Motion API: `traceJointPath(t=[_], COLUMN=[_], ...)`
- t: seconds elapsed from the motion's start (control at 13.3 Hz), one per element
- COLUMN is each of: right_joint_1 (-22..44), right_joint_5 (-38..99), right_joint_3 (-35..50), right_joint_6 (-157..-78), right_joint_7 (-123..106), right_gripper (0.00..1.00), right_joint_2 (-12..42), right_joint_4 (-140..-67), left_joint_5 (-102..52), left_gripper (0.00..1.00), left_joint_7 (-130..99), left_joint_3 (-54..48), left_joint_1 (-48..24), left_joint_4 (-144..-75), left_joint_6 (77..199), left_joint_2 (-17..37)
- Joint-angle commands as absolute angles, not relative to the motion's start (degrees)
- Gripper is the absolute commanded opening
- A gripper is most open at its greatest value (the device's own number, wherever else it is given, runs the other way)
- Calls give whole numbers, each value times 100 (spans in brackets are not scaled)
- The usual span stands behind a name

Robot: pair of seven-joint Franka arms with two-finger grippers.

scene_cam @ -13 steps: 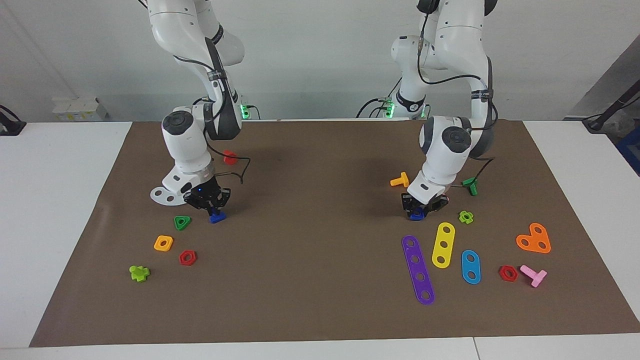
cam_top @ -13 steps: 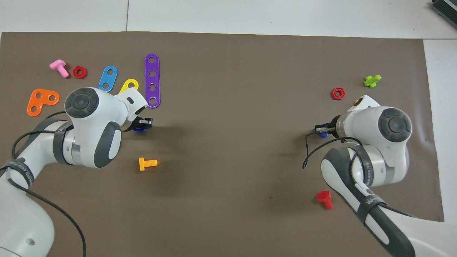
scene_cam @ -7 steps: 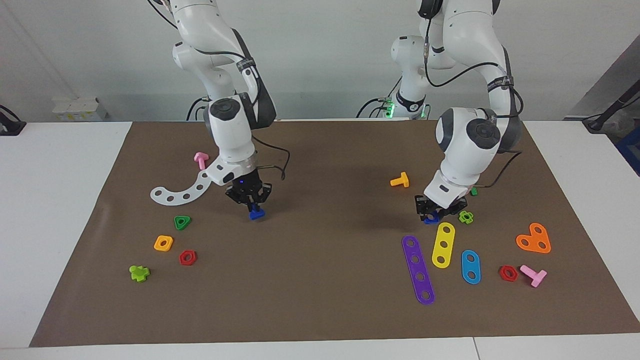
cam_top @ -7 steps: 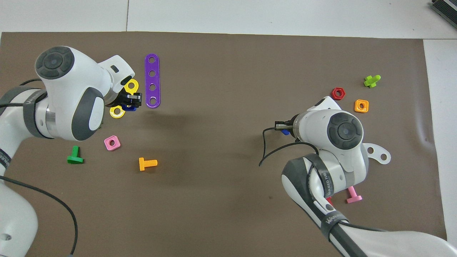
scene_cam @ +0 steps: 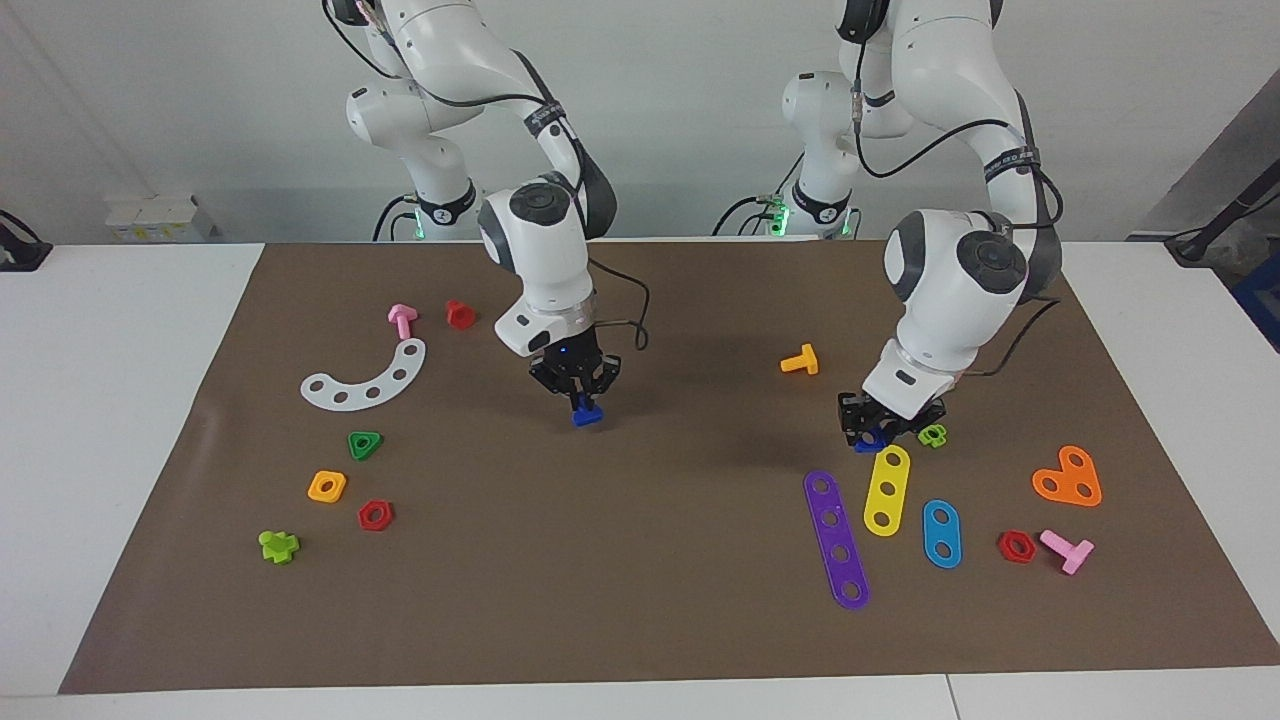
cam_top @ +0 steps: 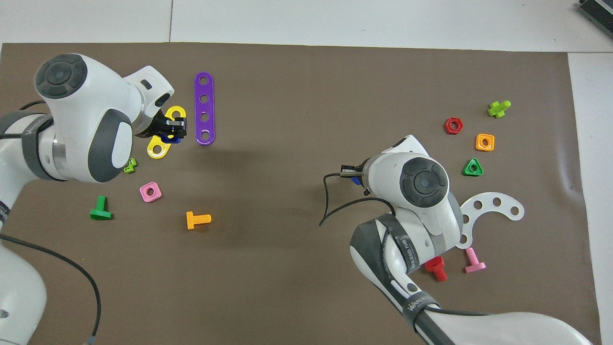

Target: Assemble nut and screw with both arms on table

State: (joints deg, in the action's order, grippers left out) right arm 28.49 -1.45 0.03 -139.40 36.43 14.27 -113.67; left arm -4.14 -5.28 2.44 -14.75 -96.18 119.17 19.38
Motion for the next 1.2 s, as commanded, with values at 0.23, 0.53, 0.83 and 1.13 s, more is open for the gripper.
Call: traceJointPath(t=[0.23, 0.53, 0.83, 1.13], right_joint_1=[3146, 3234, 3234, 3086], right_joint_5=[-430, -536, -633, -624], right_joint_3=[-26, -26, -26, -70], right_joint_6=[-13817, -13755, -13667, -13456], right_joint_7=[4201, 4201, 4201, 4175], right_gripper=[0, 0, 78, 91], right_joint_2=[1934, 1969, 1951, 1575], right_joint_4=[-10898, -10995, -10995, -10986], left_joint_5=[-606, -677, -1045, -1055], left_gripper=[0, 0, 0, 0], left_joint_7=[-1133, -1546, -1828, -2425], left_joint_3=[281, 281, 290, 290], left_joint_1=[-1924, -2214, -2548, -2881], left_joint_4=[-9299, -9299, -9308, -9124], left_joint_6=[11803, 11909, 12322, 12506], left_joint_2=[2145, 2145, 2197, 2328])
